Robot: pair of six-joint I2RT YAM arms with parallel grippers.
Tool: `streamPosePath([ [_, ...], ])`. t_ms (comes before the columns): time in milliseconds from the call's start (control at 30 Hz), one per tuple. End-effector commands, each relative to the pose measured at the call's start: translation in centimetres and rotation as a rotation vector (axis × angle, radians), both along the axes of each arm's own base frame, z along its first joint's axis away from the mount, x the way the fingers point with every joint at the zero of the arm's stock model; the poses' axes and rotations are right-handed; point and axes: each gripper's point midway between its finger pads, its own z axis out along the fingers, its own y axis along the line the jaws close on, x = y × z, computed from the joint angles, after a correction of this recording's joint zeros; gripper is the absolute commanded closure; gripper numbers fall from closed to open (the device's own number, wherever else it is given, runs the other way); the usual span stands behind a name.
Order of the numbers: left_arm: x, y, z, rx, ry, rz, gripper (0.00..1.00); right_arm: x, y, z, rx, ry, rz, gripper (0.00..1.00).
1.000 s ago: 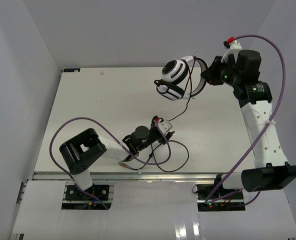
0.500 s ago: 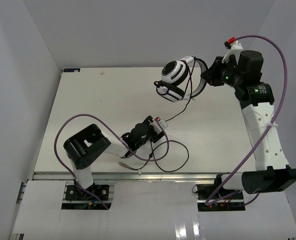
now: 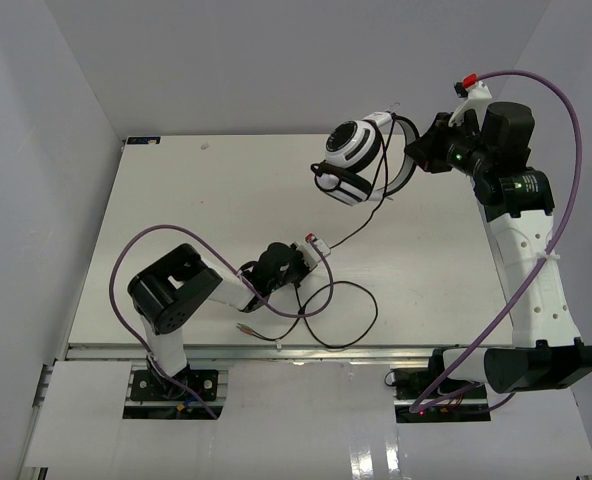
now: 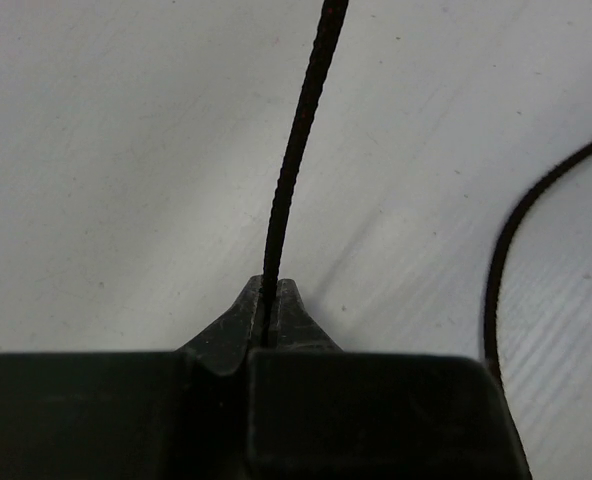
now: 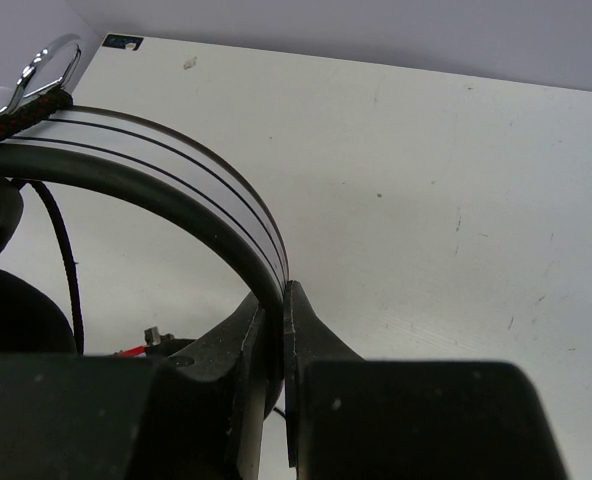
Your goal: Wrap the headphones
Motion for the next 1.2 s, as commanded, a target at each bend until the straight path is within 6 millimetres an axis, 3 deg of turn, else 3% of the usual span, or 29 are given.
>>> streamPosePath([
  [0,-1.0,1.1,3.1,-0.082,-0.032,-0.045,1.00,0.9,-0.7,2.8,0.034,-0.088,-0.030,0.92],
  [233,-1.7,4.7,4.6,-0.140,-0.050,-0.050,1.00,1.5,-1.9,3.0,0.014,-0.103,-0.050,0.92],
  [333,-2.7,5.0,5.5,-0.166,-0.061,-0.096,1.00,2.4,-2.7,2.3,0.013,-0.082,-0.065,0.92],
  [500,-4.5,5.1,5.3,-0.179,-0.048,-0.156,1.00,3.0,-2.9,1.4,0.021,-0.055,-0.057,0.92],
  [633,-5.3,5.4,4.8,-0.172,-0.035,-0.174,1.00,3.4,-4.2,1.2,0.027,-0.049,-0.073,0.92],
  [867,-5.0,6.4,4.6,-0.167,-0.045,-0.135,1.00,4.7,-6.7,1.0,0.001,-0.066,-0.110,0.92],
  [1000,-4.0,7.3,4.2,-0.159,-0.041,-0.086,1.00,3.8,-5.9,1.5,0.028,-0.081,-0.008,0.92],
  [1167,-3.8,7.6,4.5,-0.187,-0.041,-0.082,1.00,3.3,-6.5,2.7,0.013,-0.133,-0.056,0.92],
])
